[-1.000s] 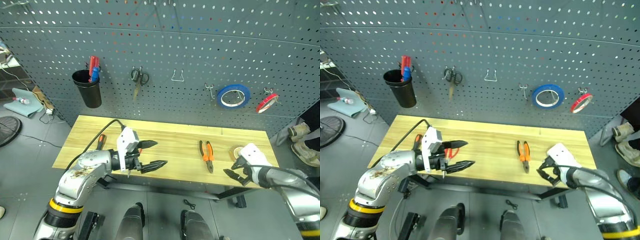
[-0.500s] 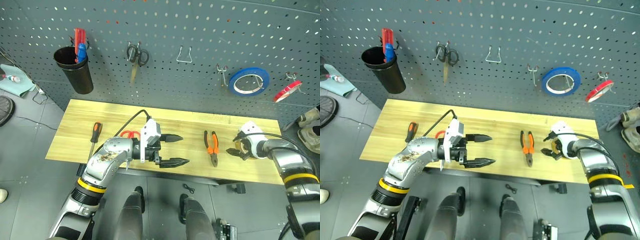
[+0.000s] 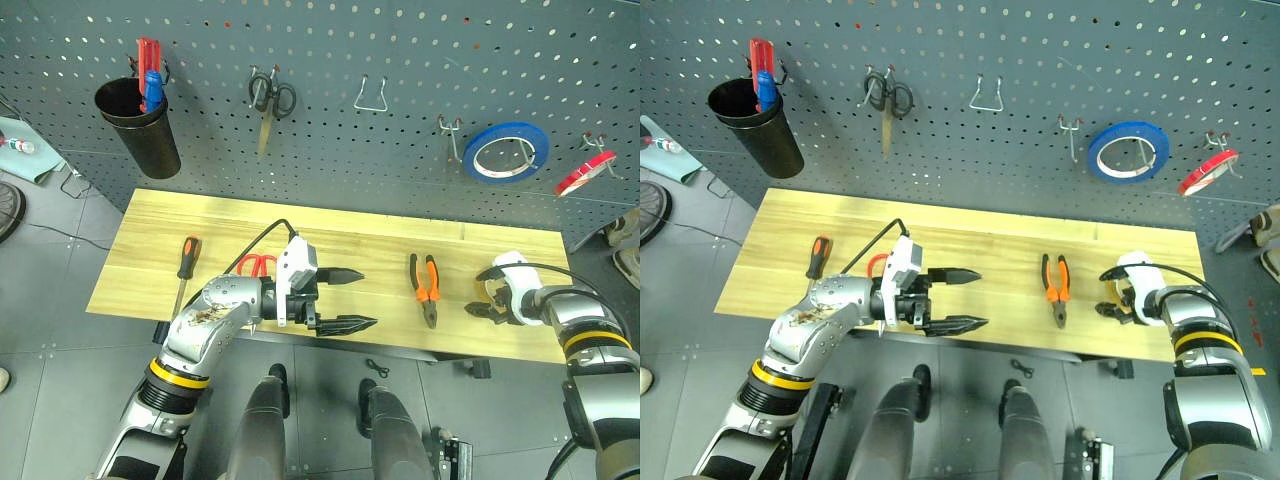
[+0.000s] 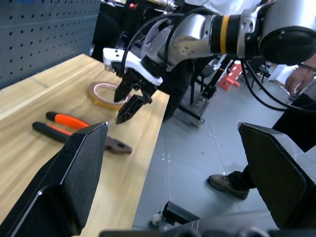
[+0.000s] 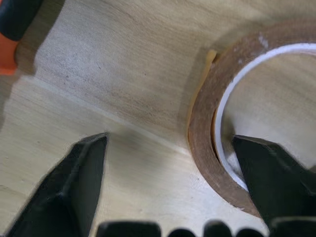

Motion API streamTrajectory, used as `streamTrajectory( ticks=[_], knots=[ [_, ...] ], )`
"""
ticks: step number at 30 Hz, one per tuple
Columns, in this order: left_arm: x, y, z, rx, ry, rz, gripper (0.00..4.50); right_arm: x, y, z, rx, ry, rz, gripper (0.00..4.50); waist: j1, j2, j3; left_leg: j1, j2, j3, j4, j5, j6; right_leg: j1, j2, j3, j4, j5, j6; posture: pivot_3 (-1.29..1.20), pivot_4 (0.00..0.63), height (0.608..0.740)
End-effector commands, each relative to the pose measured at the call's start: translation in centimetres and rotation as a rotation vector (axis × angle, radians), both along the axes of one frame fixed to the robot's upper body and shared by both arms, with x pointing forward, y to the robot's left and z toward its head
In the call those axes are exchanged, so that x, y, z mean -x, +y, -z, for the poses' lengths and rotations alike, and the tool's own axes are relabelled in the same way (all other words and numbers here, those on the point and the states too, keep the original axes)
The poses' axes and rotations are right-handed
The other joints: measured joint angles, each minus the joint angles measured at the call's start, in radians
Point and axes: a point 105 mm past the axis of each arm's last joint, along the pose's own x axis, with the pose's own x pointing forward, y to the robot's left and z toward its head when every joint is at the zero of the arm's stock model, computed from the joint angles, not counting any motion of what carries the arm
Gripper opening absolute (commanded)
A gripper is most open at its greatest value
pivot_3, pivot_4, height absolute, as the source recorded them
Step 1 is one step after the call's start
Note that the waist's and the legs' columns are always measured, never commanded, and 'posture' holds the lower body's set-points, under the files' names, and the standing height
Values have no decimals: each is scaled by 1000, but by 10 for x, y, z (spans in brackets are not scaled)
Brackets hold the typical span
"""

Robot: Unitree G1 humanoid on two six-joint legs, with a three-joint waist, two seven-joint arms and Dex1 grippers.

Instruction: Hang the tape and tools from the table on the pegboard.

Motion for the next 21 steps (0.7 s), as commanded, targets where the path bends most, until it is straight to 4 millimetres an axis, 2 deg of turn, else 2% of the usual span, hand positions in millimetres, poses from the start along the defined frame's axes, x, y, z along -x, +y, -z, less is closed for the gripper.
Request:
streamTrajectory(
  ticks=[1, 6, 8, 11, 14, 19, 21],
  knots=[
    [4, -3, -10, 30, -37, 30, 4500, 2, -5, 0, 8, -8, -5, 2648, -2, 0, 0, 0, 0, 0, 0, 0, 0, 0, 0, 0, 0, 0, 0, 88, 437, 740],
    [5, -4, -10, 34, -34, 29, 4500, 0, -2, 2, 22, -43, -40, 834, -3, 0, 0, 0, 0, 0, 0, 0, 0, 0, 0, 0, 0, 0, 0, 95, 417, 740],
    [6, -5, -10, 35, -34, 29, 4500, 1, 2, 5, 12, -47, -56, 299, -2, 0, 0, 0, 0, 0, 0, 0, 0, 0, 0, 0, 0, 0, 1, 97, 410, 740],
    [6, -4, -13, 47, -27, 24, 4500, 2, 5, 4, 29, -74, -99, 281, -2, 0, 0, 0, 0, 0, 0, 0, 0, 0, 0, 0, 0, 0, 1, 100, 403, 740],
    [5, -1, -20, 78, 10, 7, 4500, 7, 15, -12, 127, -183, -202, 281, 2, 0, 0, 0, 0, -1, -1, 0, -1, 0, 0, -1, 0, 0, 1, 97, 374, 740],
    [7, 11, -37, 156, 124, -8, 4500, 22, 50, -70, 321, -504, -302, 279, -4, 3, -1, -1, -1, -1, -1, 1, -4, -1, 0, -1, 2, -2, 3, 68, 358, 740],
    [5, 25, -52, 222, 185, -36, 4500, 37, 81, -110, 386, -723, -333, 279, -7, 3, -2, 0, -1, -1, -1, 3, -6, -1, 0, -1, 3, -1, 4, 52, 351, 740]
  ],
)
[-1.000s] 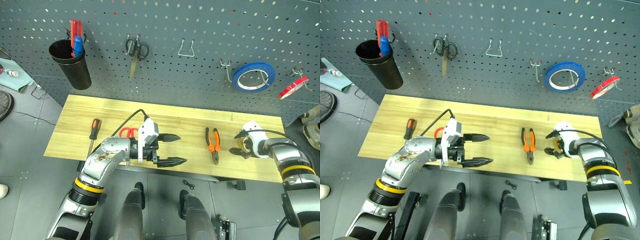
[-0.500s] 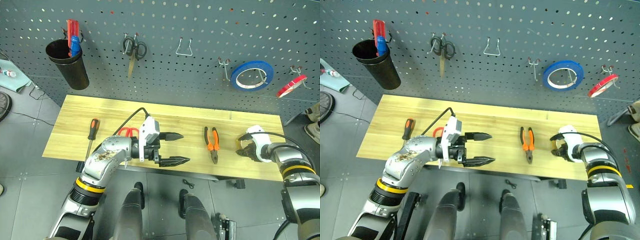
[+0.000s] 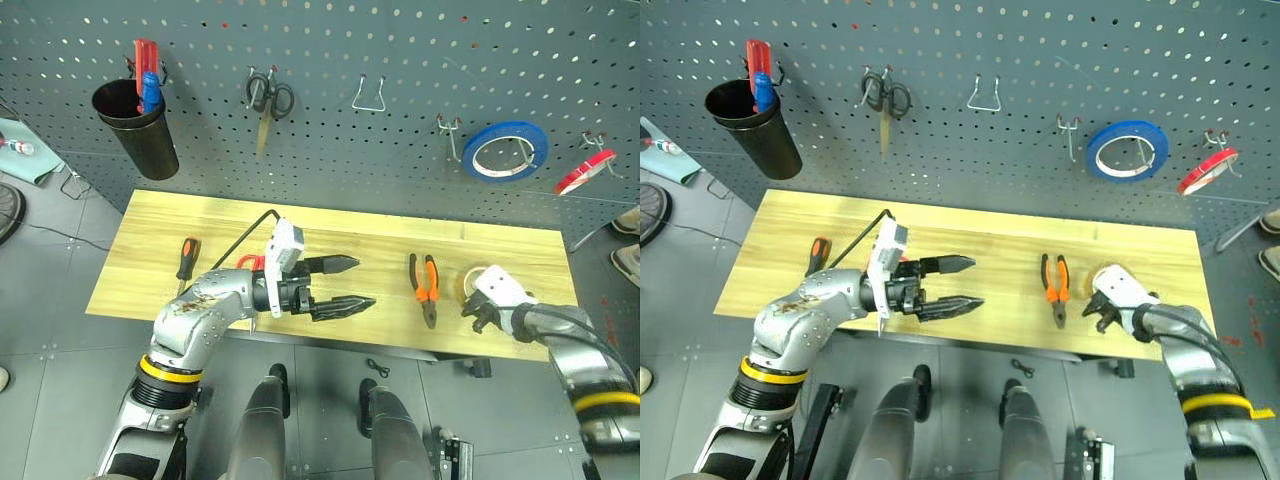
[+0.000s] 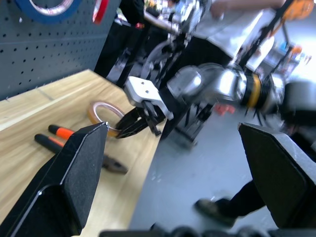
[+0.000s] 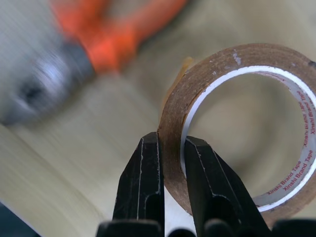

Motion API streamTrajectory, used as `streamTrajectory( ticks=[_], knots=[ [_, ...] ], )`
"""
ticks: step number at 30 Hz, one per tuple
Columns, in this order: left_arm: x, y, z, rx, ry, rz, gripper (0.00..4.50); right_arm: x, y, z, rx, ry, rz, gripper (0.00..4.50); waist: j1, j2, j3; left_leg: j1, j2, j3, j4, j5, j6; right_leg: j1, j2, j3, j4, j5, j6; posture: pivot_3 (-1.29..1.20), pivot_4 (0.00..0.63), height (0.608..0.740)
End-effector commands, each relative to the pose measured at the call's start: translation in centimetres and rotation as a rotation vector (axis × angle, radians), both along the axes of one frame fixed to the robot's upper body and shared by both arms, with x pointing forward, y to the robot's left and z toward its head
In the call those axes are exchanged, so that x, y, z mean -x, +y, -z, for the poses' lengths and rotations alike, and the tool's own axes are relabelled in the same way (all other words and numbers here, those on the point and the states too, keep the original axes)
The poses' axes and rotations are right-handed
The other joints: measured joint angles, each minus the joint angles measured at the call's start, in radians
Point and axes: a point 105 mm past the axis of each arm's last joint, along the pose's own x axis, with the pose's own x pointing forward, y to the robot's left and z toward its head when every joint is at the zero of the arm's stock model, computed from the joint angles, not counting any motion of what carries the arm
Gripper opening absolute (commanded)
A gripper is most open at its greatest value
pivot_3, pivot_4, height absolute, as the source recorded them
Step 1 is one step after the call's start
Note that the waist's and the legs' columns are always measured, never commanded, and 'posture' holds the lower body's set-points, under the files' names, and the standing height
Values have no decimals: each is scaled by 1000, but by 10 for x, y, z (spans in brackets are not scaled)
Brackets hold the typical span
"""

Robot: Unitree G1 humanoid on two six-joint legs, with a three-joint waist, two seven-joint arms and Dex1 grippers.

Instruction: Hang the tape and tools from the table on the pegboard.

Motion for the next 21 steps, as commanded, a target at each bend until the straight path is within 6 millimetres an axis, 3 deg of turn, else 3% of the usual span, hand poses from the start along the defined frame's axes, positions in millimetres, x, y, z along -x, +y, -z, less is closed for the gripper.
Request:
streamTrajectory(
  ticks=[1, 6, 9, 13, 17, 20, 21],
  knots=[
    [5, 18, -33, 126, 57, -11, 4500, 19, 42, -90, 89, -435, -73, 279, -2, 0, 0, 0, 0, 0, 0, 0, -1, 0, 0, 0, 1, 0, 0, 52, 351, 740],
    [-3, 45, -58, 242, 135, -89, 4500, 38, 100, -139, 162, -749, -248, 279, -19, -1, -1, 0, -1, -3, 0, 0, -6, 1, 1, -1, 0, 1, -1, 36, 332, 740],
    [-11, 56, -73, 305, 146, -135, 4500, 34, 118, -153, 143, -841, -307, 279, -20, -2, -1, 0, -1, -3, 0, 2, -6, 1, 1, -1, 0, 2, -1, 58, 325, 740],
    [-17, 61, -83, 323, 129, -159, 4500, 13, 119, -153, 122, -825, -316, 279, -13, -2, -2, 0, -1, -4, 0, 3, -5, 2, 1, -1, 0, 2, -1, 83, 325, 740],
    [-15, 58, -88, 326, 113, -147, 4500, -18, 104, -145, 80, -720, -256, 279, -11, -2, -2, -2, -2, -4, 0, 4, -5, 2, 0, -2, -2, 3, -1, 94, 326, 740],
    [-13, 55, -86, 321, 117, -143, 4500, -30, 95, -140, 35, -671, -206, 279, -11, -2, -2, -3, -2, -5, 0, 4, -5, 1, 0, -3, -1, 4, -2, 106, 326, 740],
    [-12, 55, -85, 321, 117, -142, 4500, -31, 94, -140, 30, -671, -205, 777, -11, -2, -2, -3, -2, -5, 0, 4, -5, 1, 0, -3, -1, 5, -3, 106, 326, 740]
  ],
)
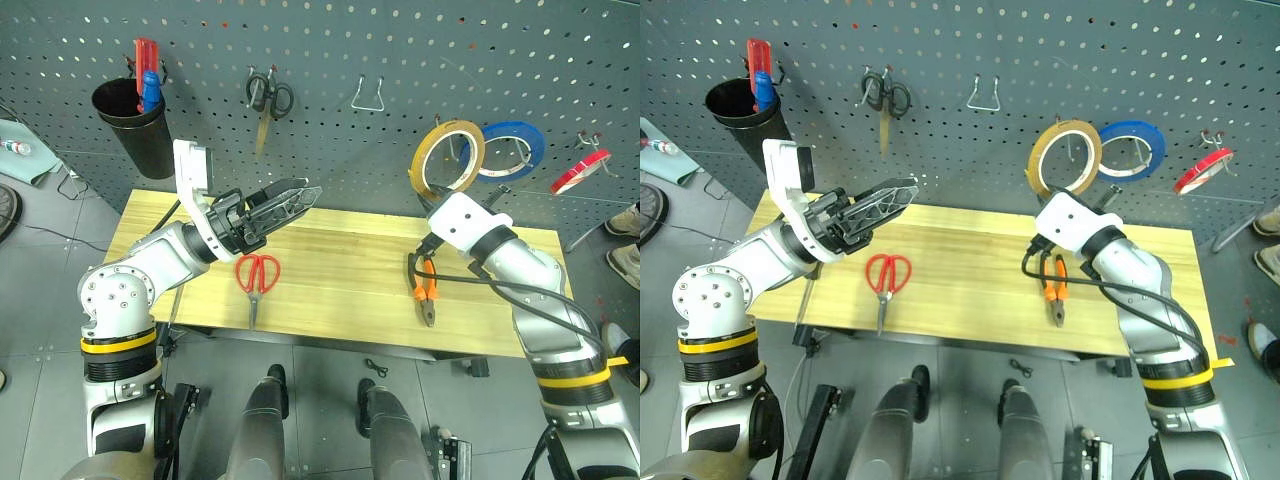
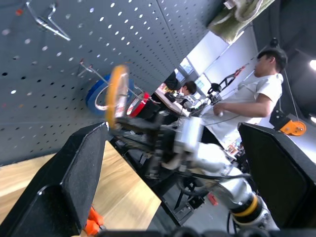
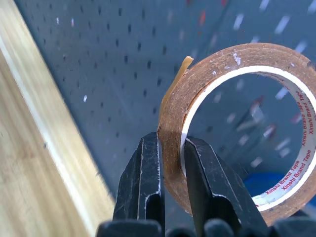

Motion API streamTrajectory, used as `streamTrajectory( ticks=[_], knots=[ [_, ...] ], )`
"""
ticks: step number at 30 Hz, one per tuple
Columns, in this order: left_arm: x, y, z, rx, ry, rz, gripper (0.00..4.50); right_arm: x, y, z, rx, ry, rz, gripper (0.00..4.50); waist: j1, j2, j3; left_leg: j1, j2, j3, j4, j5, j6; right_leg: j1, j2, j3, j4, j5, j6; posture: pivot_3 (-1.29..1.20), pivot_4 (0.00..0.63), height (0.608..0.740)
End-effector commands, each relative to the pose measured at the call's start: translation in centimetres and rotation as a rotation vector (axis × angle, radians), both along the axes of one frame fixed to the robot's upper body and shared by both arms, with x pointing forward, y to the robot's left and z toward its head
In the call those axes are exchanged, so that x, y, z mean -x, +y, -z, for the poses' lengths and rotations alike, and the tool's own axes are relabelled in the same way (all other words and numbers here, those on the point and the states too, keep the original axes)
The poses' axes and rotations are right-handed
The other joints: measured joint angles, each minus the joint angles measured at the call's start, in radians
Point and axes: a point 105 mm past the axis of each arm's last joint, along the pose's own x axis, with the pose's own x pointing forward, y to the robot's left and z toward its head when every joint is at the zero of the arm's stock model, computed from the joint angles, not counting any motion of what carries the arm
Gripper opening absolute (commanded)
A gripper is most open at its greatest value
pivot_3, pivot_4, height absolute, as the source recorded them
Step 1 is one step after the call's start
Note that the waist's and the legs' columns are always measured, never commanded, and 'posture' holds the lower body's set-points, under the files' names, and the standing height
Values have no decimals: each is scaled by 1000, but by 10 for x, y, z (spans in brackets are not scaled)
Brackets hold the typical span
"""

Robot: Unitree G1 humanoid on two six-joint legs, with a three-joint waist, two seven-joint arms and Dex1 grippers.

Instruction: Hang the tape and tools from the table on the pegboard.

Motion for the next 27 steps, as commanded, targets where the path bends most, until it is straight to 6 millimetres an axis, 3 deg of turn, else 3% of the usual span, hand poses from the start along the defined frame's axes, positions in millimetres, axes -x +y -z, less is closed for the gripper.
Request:
streamTrajectory(
  ticks=[1, 3, 6, 10, 13, 17, 24, 27],
  knots=[
    [11, -3, -6, 11, -39, 24, 4500, -2, -4, -8, -42, -10, -3, 1306, 0, 0, 0, 0, 0, 0, 0, 0, 0, 0, 0, 0, 0, 1, -1, 106, 326, 740],
    [12, -2, -6, 14, -38, 25, 4500, -2, -1, -7, -46, -1, -16, 1964, 0, 0, 0, 0, 0, 0, 0, 0, 0, 0, 0, 0, 0, 1, -2, 110, 334, 740],
    [14, -1, 1, -7, -18, 24, 4500, 8, 4, 10, -57, 53, -55, 3004, 0, 0, 0, 0, 0, 0, 0, 0, 0, 0, 0, 0, 0, 1, -2, 109, 337, 740],
    [19, 0, 41, -183, 14, 24, 4500, 29, 7, 56, -122, 248, -83, 4434, 3, 0, 0, 0, 0, -1, -1, 0, 0, 0, 0, -1, 0, 1, -2, 105, 344, 740],
    [31, 3, 77, -350, 12, 57, 4500, 36, 1, 99, -226, 531, -10, 4471, 2, 0, 0, 0, 0, -1, -1, 0, 0, 0, 0, -1, 0, 1, -3, 97, 352, 740],
    [36, 8, 105, -445, 7, 61, 4500, 31, -2, 115, -386, 717, 93, 4471, -2, 0, 0, 0, 1, 0, -1, -5, -8, -2, 0, -1, 0, -2, -9, 107, 360, 740],
    [39, 8, 111, -470, -22, 57, 4500, 2, -20, 120, -487, 821, 282, 4471, 4, 0, 0, -3, 2, 0, -1, -4, -7, -7, 0, -1, 0, 2, -11, 129, 370, 740],
    [42, 6, 108, -465, -27, 61, 4500, -6, -33, 121, -512, 830, 371, 4471, 13, 0, 0, -9, 2, 1, 0, 3, 2, -13, 0, 0, 0, 2, -10, 136, 374, 740]
  ],
)
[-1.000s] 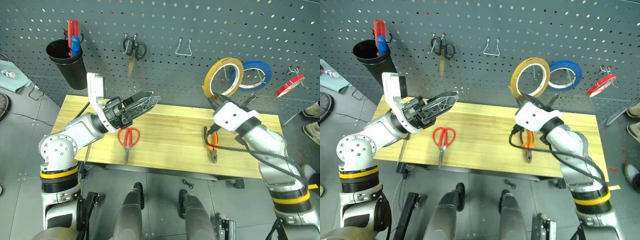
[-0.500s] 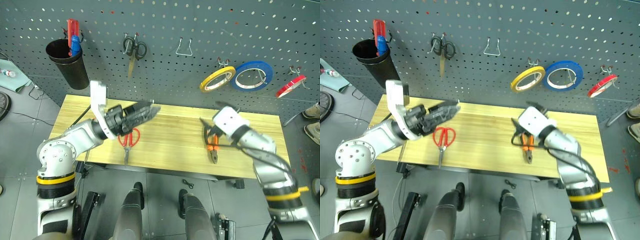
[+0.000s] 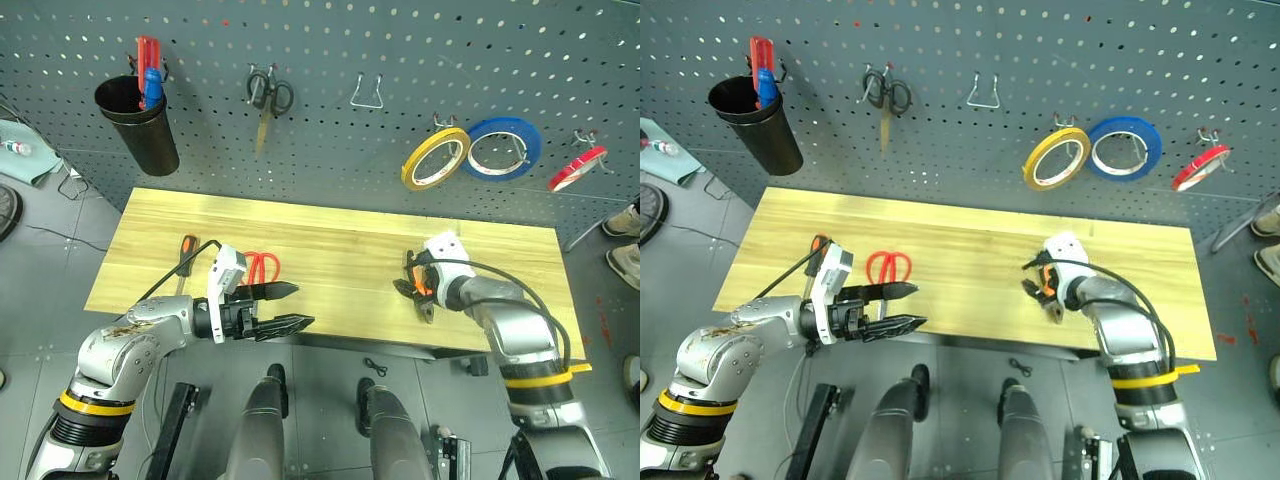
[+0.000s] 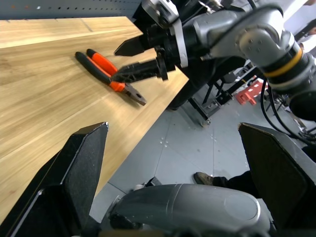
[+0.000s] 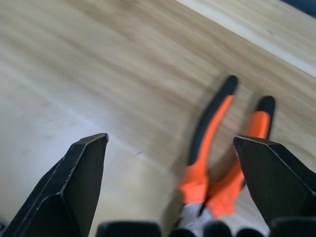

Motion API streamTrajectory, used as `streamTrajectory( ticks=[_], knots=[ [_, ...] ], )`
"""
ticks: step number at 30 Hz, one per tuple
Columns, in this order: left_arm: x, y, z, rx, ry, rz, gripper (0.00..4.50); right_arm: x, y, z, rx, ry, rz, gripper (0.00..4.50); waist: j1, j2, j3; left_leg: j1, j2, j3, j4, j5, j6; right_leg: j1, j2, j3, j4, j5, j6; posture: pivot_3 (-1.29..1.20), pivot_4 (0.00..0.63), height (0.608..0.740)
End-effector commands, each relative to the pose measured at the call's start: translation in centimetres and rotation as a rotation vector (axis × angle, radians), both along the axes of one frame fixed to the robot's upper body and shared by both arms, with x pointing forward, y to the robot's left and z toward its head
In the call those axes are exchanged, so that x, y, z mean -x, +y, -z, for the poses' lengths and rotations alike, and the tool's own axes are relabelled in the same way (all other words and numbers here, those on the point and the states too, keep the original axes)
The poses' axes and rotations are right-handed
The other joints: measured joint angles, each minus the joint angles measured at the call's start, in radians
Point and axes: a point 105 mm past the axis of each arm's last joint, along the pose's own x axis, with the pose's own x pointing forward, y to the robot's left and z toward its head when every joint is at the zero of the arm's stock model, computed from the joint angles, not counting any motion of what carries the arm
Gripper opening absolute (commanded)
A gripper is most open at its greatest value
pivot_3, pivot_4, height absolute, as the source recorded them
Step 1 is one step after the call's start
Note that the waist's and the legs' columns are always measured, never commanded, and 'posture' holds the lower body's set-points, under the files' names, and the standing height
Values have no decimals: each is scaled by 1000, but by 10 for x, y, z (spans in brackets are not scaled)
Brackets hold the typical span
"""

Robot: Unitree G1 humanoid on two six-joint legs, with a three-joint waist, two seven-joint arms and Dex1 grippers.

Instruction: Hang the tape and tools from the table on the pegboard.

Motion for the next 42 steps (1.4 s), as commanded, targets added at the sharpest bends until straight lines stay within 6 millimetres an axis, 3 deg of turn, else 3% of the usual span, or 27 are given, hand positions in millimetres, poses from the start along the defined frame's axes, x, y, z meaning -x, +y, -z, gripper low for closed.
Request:
streamTrajectory(
  ticks=[1, 15, 23, 28, 30, 34, 36, 38, 42],
  knots=[
    [8, -5, -11, 17, -47, 29, 4500, -6, -19, 1, -1, 30, 104, 4471, 8, 0, 0, -1, 0, 0, 0, 1, 1, -1, 0, 0, 1, 2, 3, 141, 379, 740],
    [14, -10, -16, 22, -52, 53, 4500, -5, -30, 32, -103, 244, 246, 4471, 16, 0, 0, -5, 0, 0, -1, 1, 2, -4, 1, 0, 2, 0, 7, 166, 396, 740],
    [14, -11, -18, 25, -53, 57, 4500, -6, -27, 34, -87, 235, 204, 2010, 18, 0, 0, -5, 0, 0, -1, 1, 2, -4, 1, 0, 2, 0, 7, 177, 391, 740],
    [15, -11, -20, 31, -56, 62, 4500, -8, -22, 22, -81, 184, 141, 2009, 18, 0, 0, -5, 0, -1, -1, 1, 2, -4, 1, 0, 2, 0, 8, 177, 388, 740],
    [16, -9, -27, 59, -56, 53, 4500, -5, 1, -5, -134, 86, 11, 2009, 20, 0, 0, -5, 0, -1, -1, 1, 2, -5, 1, 0, 2, 0, 8, 177, 388, 740],
    [13, -1, -47, 152, -48, -2, 4500, 16, 54, -84, -243, -236, -255, 2009, 11, 0, 0, -7, 0, -1, -2, 1, 2, -7, 1, 0, 3, 0, 8, 176, 386, 740],
    [11, 4, -68, 245, -64, -51, 4500, 40, 89, -145, -338, -496, -390, 2009, 11, 0, 0, -7, 0, -2, -2, 1, 2, -7, 2, 0, 4, -1, 9, 155, 379, 740],
    [6, 8, -89, 334, -91, -95, 4500, 54, 104, -188, -376, -707, -413, 2009, 12, 0, 0, -7, 2, -2, -1, 1, 2, -7, 3, 0, 4, -1, 10, 155, 379, 740],
    [-14, 14, -136, 575, -146, -206, 4500, 52, 113, -254, -361, -1053, -332, 2009, 31, 0, 0, -6, 2, -4, 1, 3, 1, -3, 4, -2, 3, -1, 10, 152, 369, 740]
  ],
)
